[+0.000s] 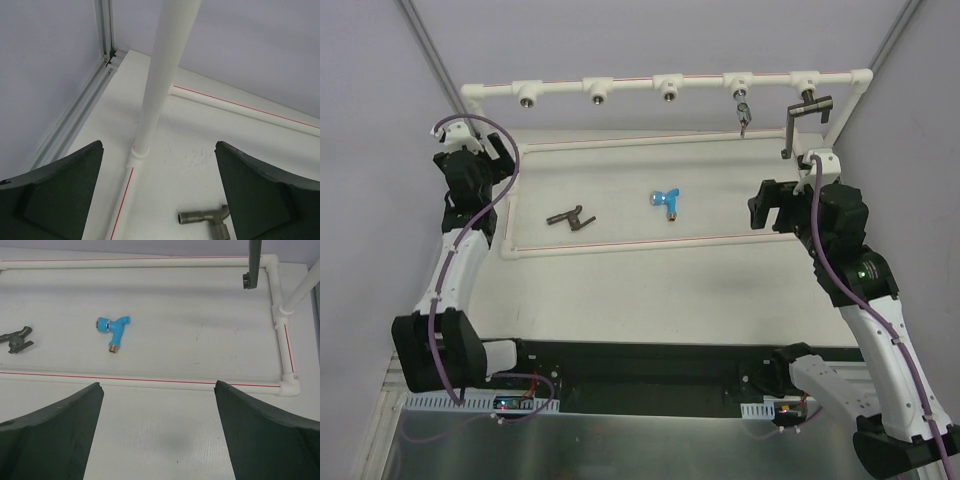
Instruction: Install the water faucets
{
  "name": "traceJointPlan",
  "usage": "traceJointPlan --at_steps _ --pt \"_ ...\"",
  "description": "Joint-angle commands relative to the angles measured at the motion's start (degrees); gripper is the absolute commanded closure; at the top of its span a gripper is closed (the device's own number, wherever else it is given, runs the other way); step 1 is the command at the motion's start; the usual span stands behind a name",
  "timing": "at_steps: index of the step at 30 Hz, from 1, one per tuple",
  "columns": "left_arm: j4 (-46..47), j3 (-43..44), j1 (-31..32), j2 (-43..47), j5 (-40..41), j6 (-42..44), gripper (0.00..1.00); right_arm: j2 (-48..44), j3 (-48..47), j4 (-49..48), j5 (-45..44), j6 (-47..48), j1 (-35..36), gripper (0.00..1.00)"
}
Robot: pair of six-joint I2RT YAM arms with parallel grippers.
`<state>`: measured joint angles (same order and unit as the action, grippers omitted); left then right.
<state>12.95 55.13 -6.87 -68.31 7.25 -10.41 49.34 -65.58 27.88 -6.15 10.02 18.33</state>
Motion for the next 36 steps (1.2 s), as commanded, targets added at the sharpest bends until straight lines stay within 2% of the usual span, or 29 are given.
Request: traceJointPlan --at_steps 1,6,10,11,12,14,15,17,19,21,23,25,28,30,34,36 --pt "15.3 4.4 -1.4 -8.4 0.2 2.1 0.07 -3.4 -1.9 1.7 0.9 -1.0 0.2 0.04" --pt "20.4 11.7 -1.8 -20.4 -1.3 3.1 0.09 -6.8 -1.1 4.6 -0.3 -0.3 0.2 0.04" --pt "24.4 15.4 -1.9 -26.7 -1.3 3.0 0.17 -8.0 -0.9 5.6 -1.4 -0.1 0.3 0.04" --pt "25.4 16.1 -1.7 -27.7 -1.5 3.1 0.23 -8.2 -1.1 6.6 -1.4 0.0 0.3 0.04" --pt "26.4 16.7 -1.7 -29.2 -3.3 3.6 0.39 -8.3 -1.0 7.0 -1.1 0.6 0.3 0.04" --pt "28.3 16.3 -1.7 -29.9 -5.3 3.8 0.6 -9.1 0.4 7.5 -0.8 1.3 0.2 0.04" --pt "28.4 15.7 -1.7 -29.3 -6.8 2.9 0.78 -9.4 1.0 7.6 -0.7 1.7 0.3 0.04" --pt "27.2 14.5 -0.3 -27.1 -7.2 2.7 0.92 -10.3 0.5 9.2 0.9 2.0 0.2 0.04" --pt "25.5 11.7 1.6 -22.8 -4.5 6.7 1.0 -11.0 0.6 10.4 3.1 4.7 0.2 0.04" --pt "21.5 9.4 5.2 -18.5 -2.1 11.2 1.0 -11.9 1.2 10.4 4.4 7.0 0.3 0.04" --pt "17.6 8.2 8.6 -15.5 2.1 11.9 1.0 -12.2 1.8 11.0 5.6 10.6 1.0 0.04" --pt "12.8 5.9 10.7 -11.2 5.3 11.7 1.0 -13.1 3.2 10.1 3.0 10.7 7.5 0.04" --pt "7.2 2.8 13.5 -6.1 8.1 12.1 1.0 -16.1 9.7 4.5 11.0 7.2 8.1 0.04" --pt "3.9 1.6 14.0 -2.5 10.1 12.3 1.0 -16.9 12.7 1.6 13.7 1.2 8.1 0.04" --pt "0.1 -4.3 14.0 5.3 11.9 12.2 1.0 -11.6 11.9 0.4 22.5 -3.2 8.5 0.04" --pt "-1.3 -8.9 14.0 9.9 11.8 11.4 1.0 -6.6 10.7 0.7 22.4 -3.0 10.3 0.04"
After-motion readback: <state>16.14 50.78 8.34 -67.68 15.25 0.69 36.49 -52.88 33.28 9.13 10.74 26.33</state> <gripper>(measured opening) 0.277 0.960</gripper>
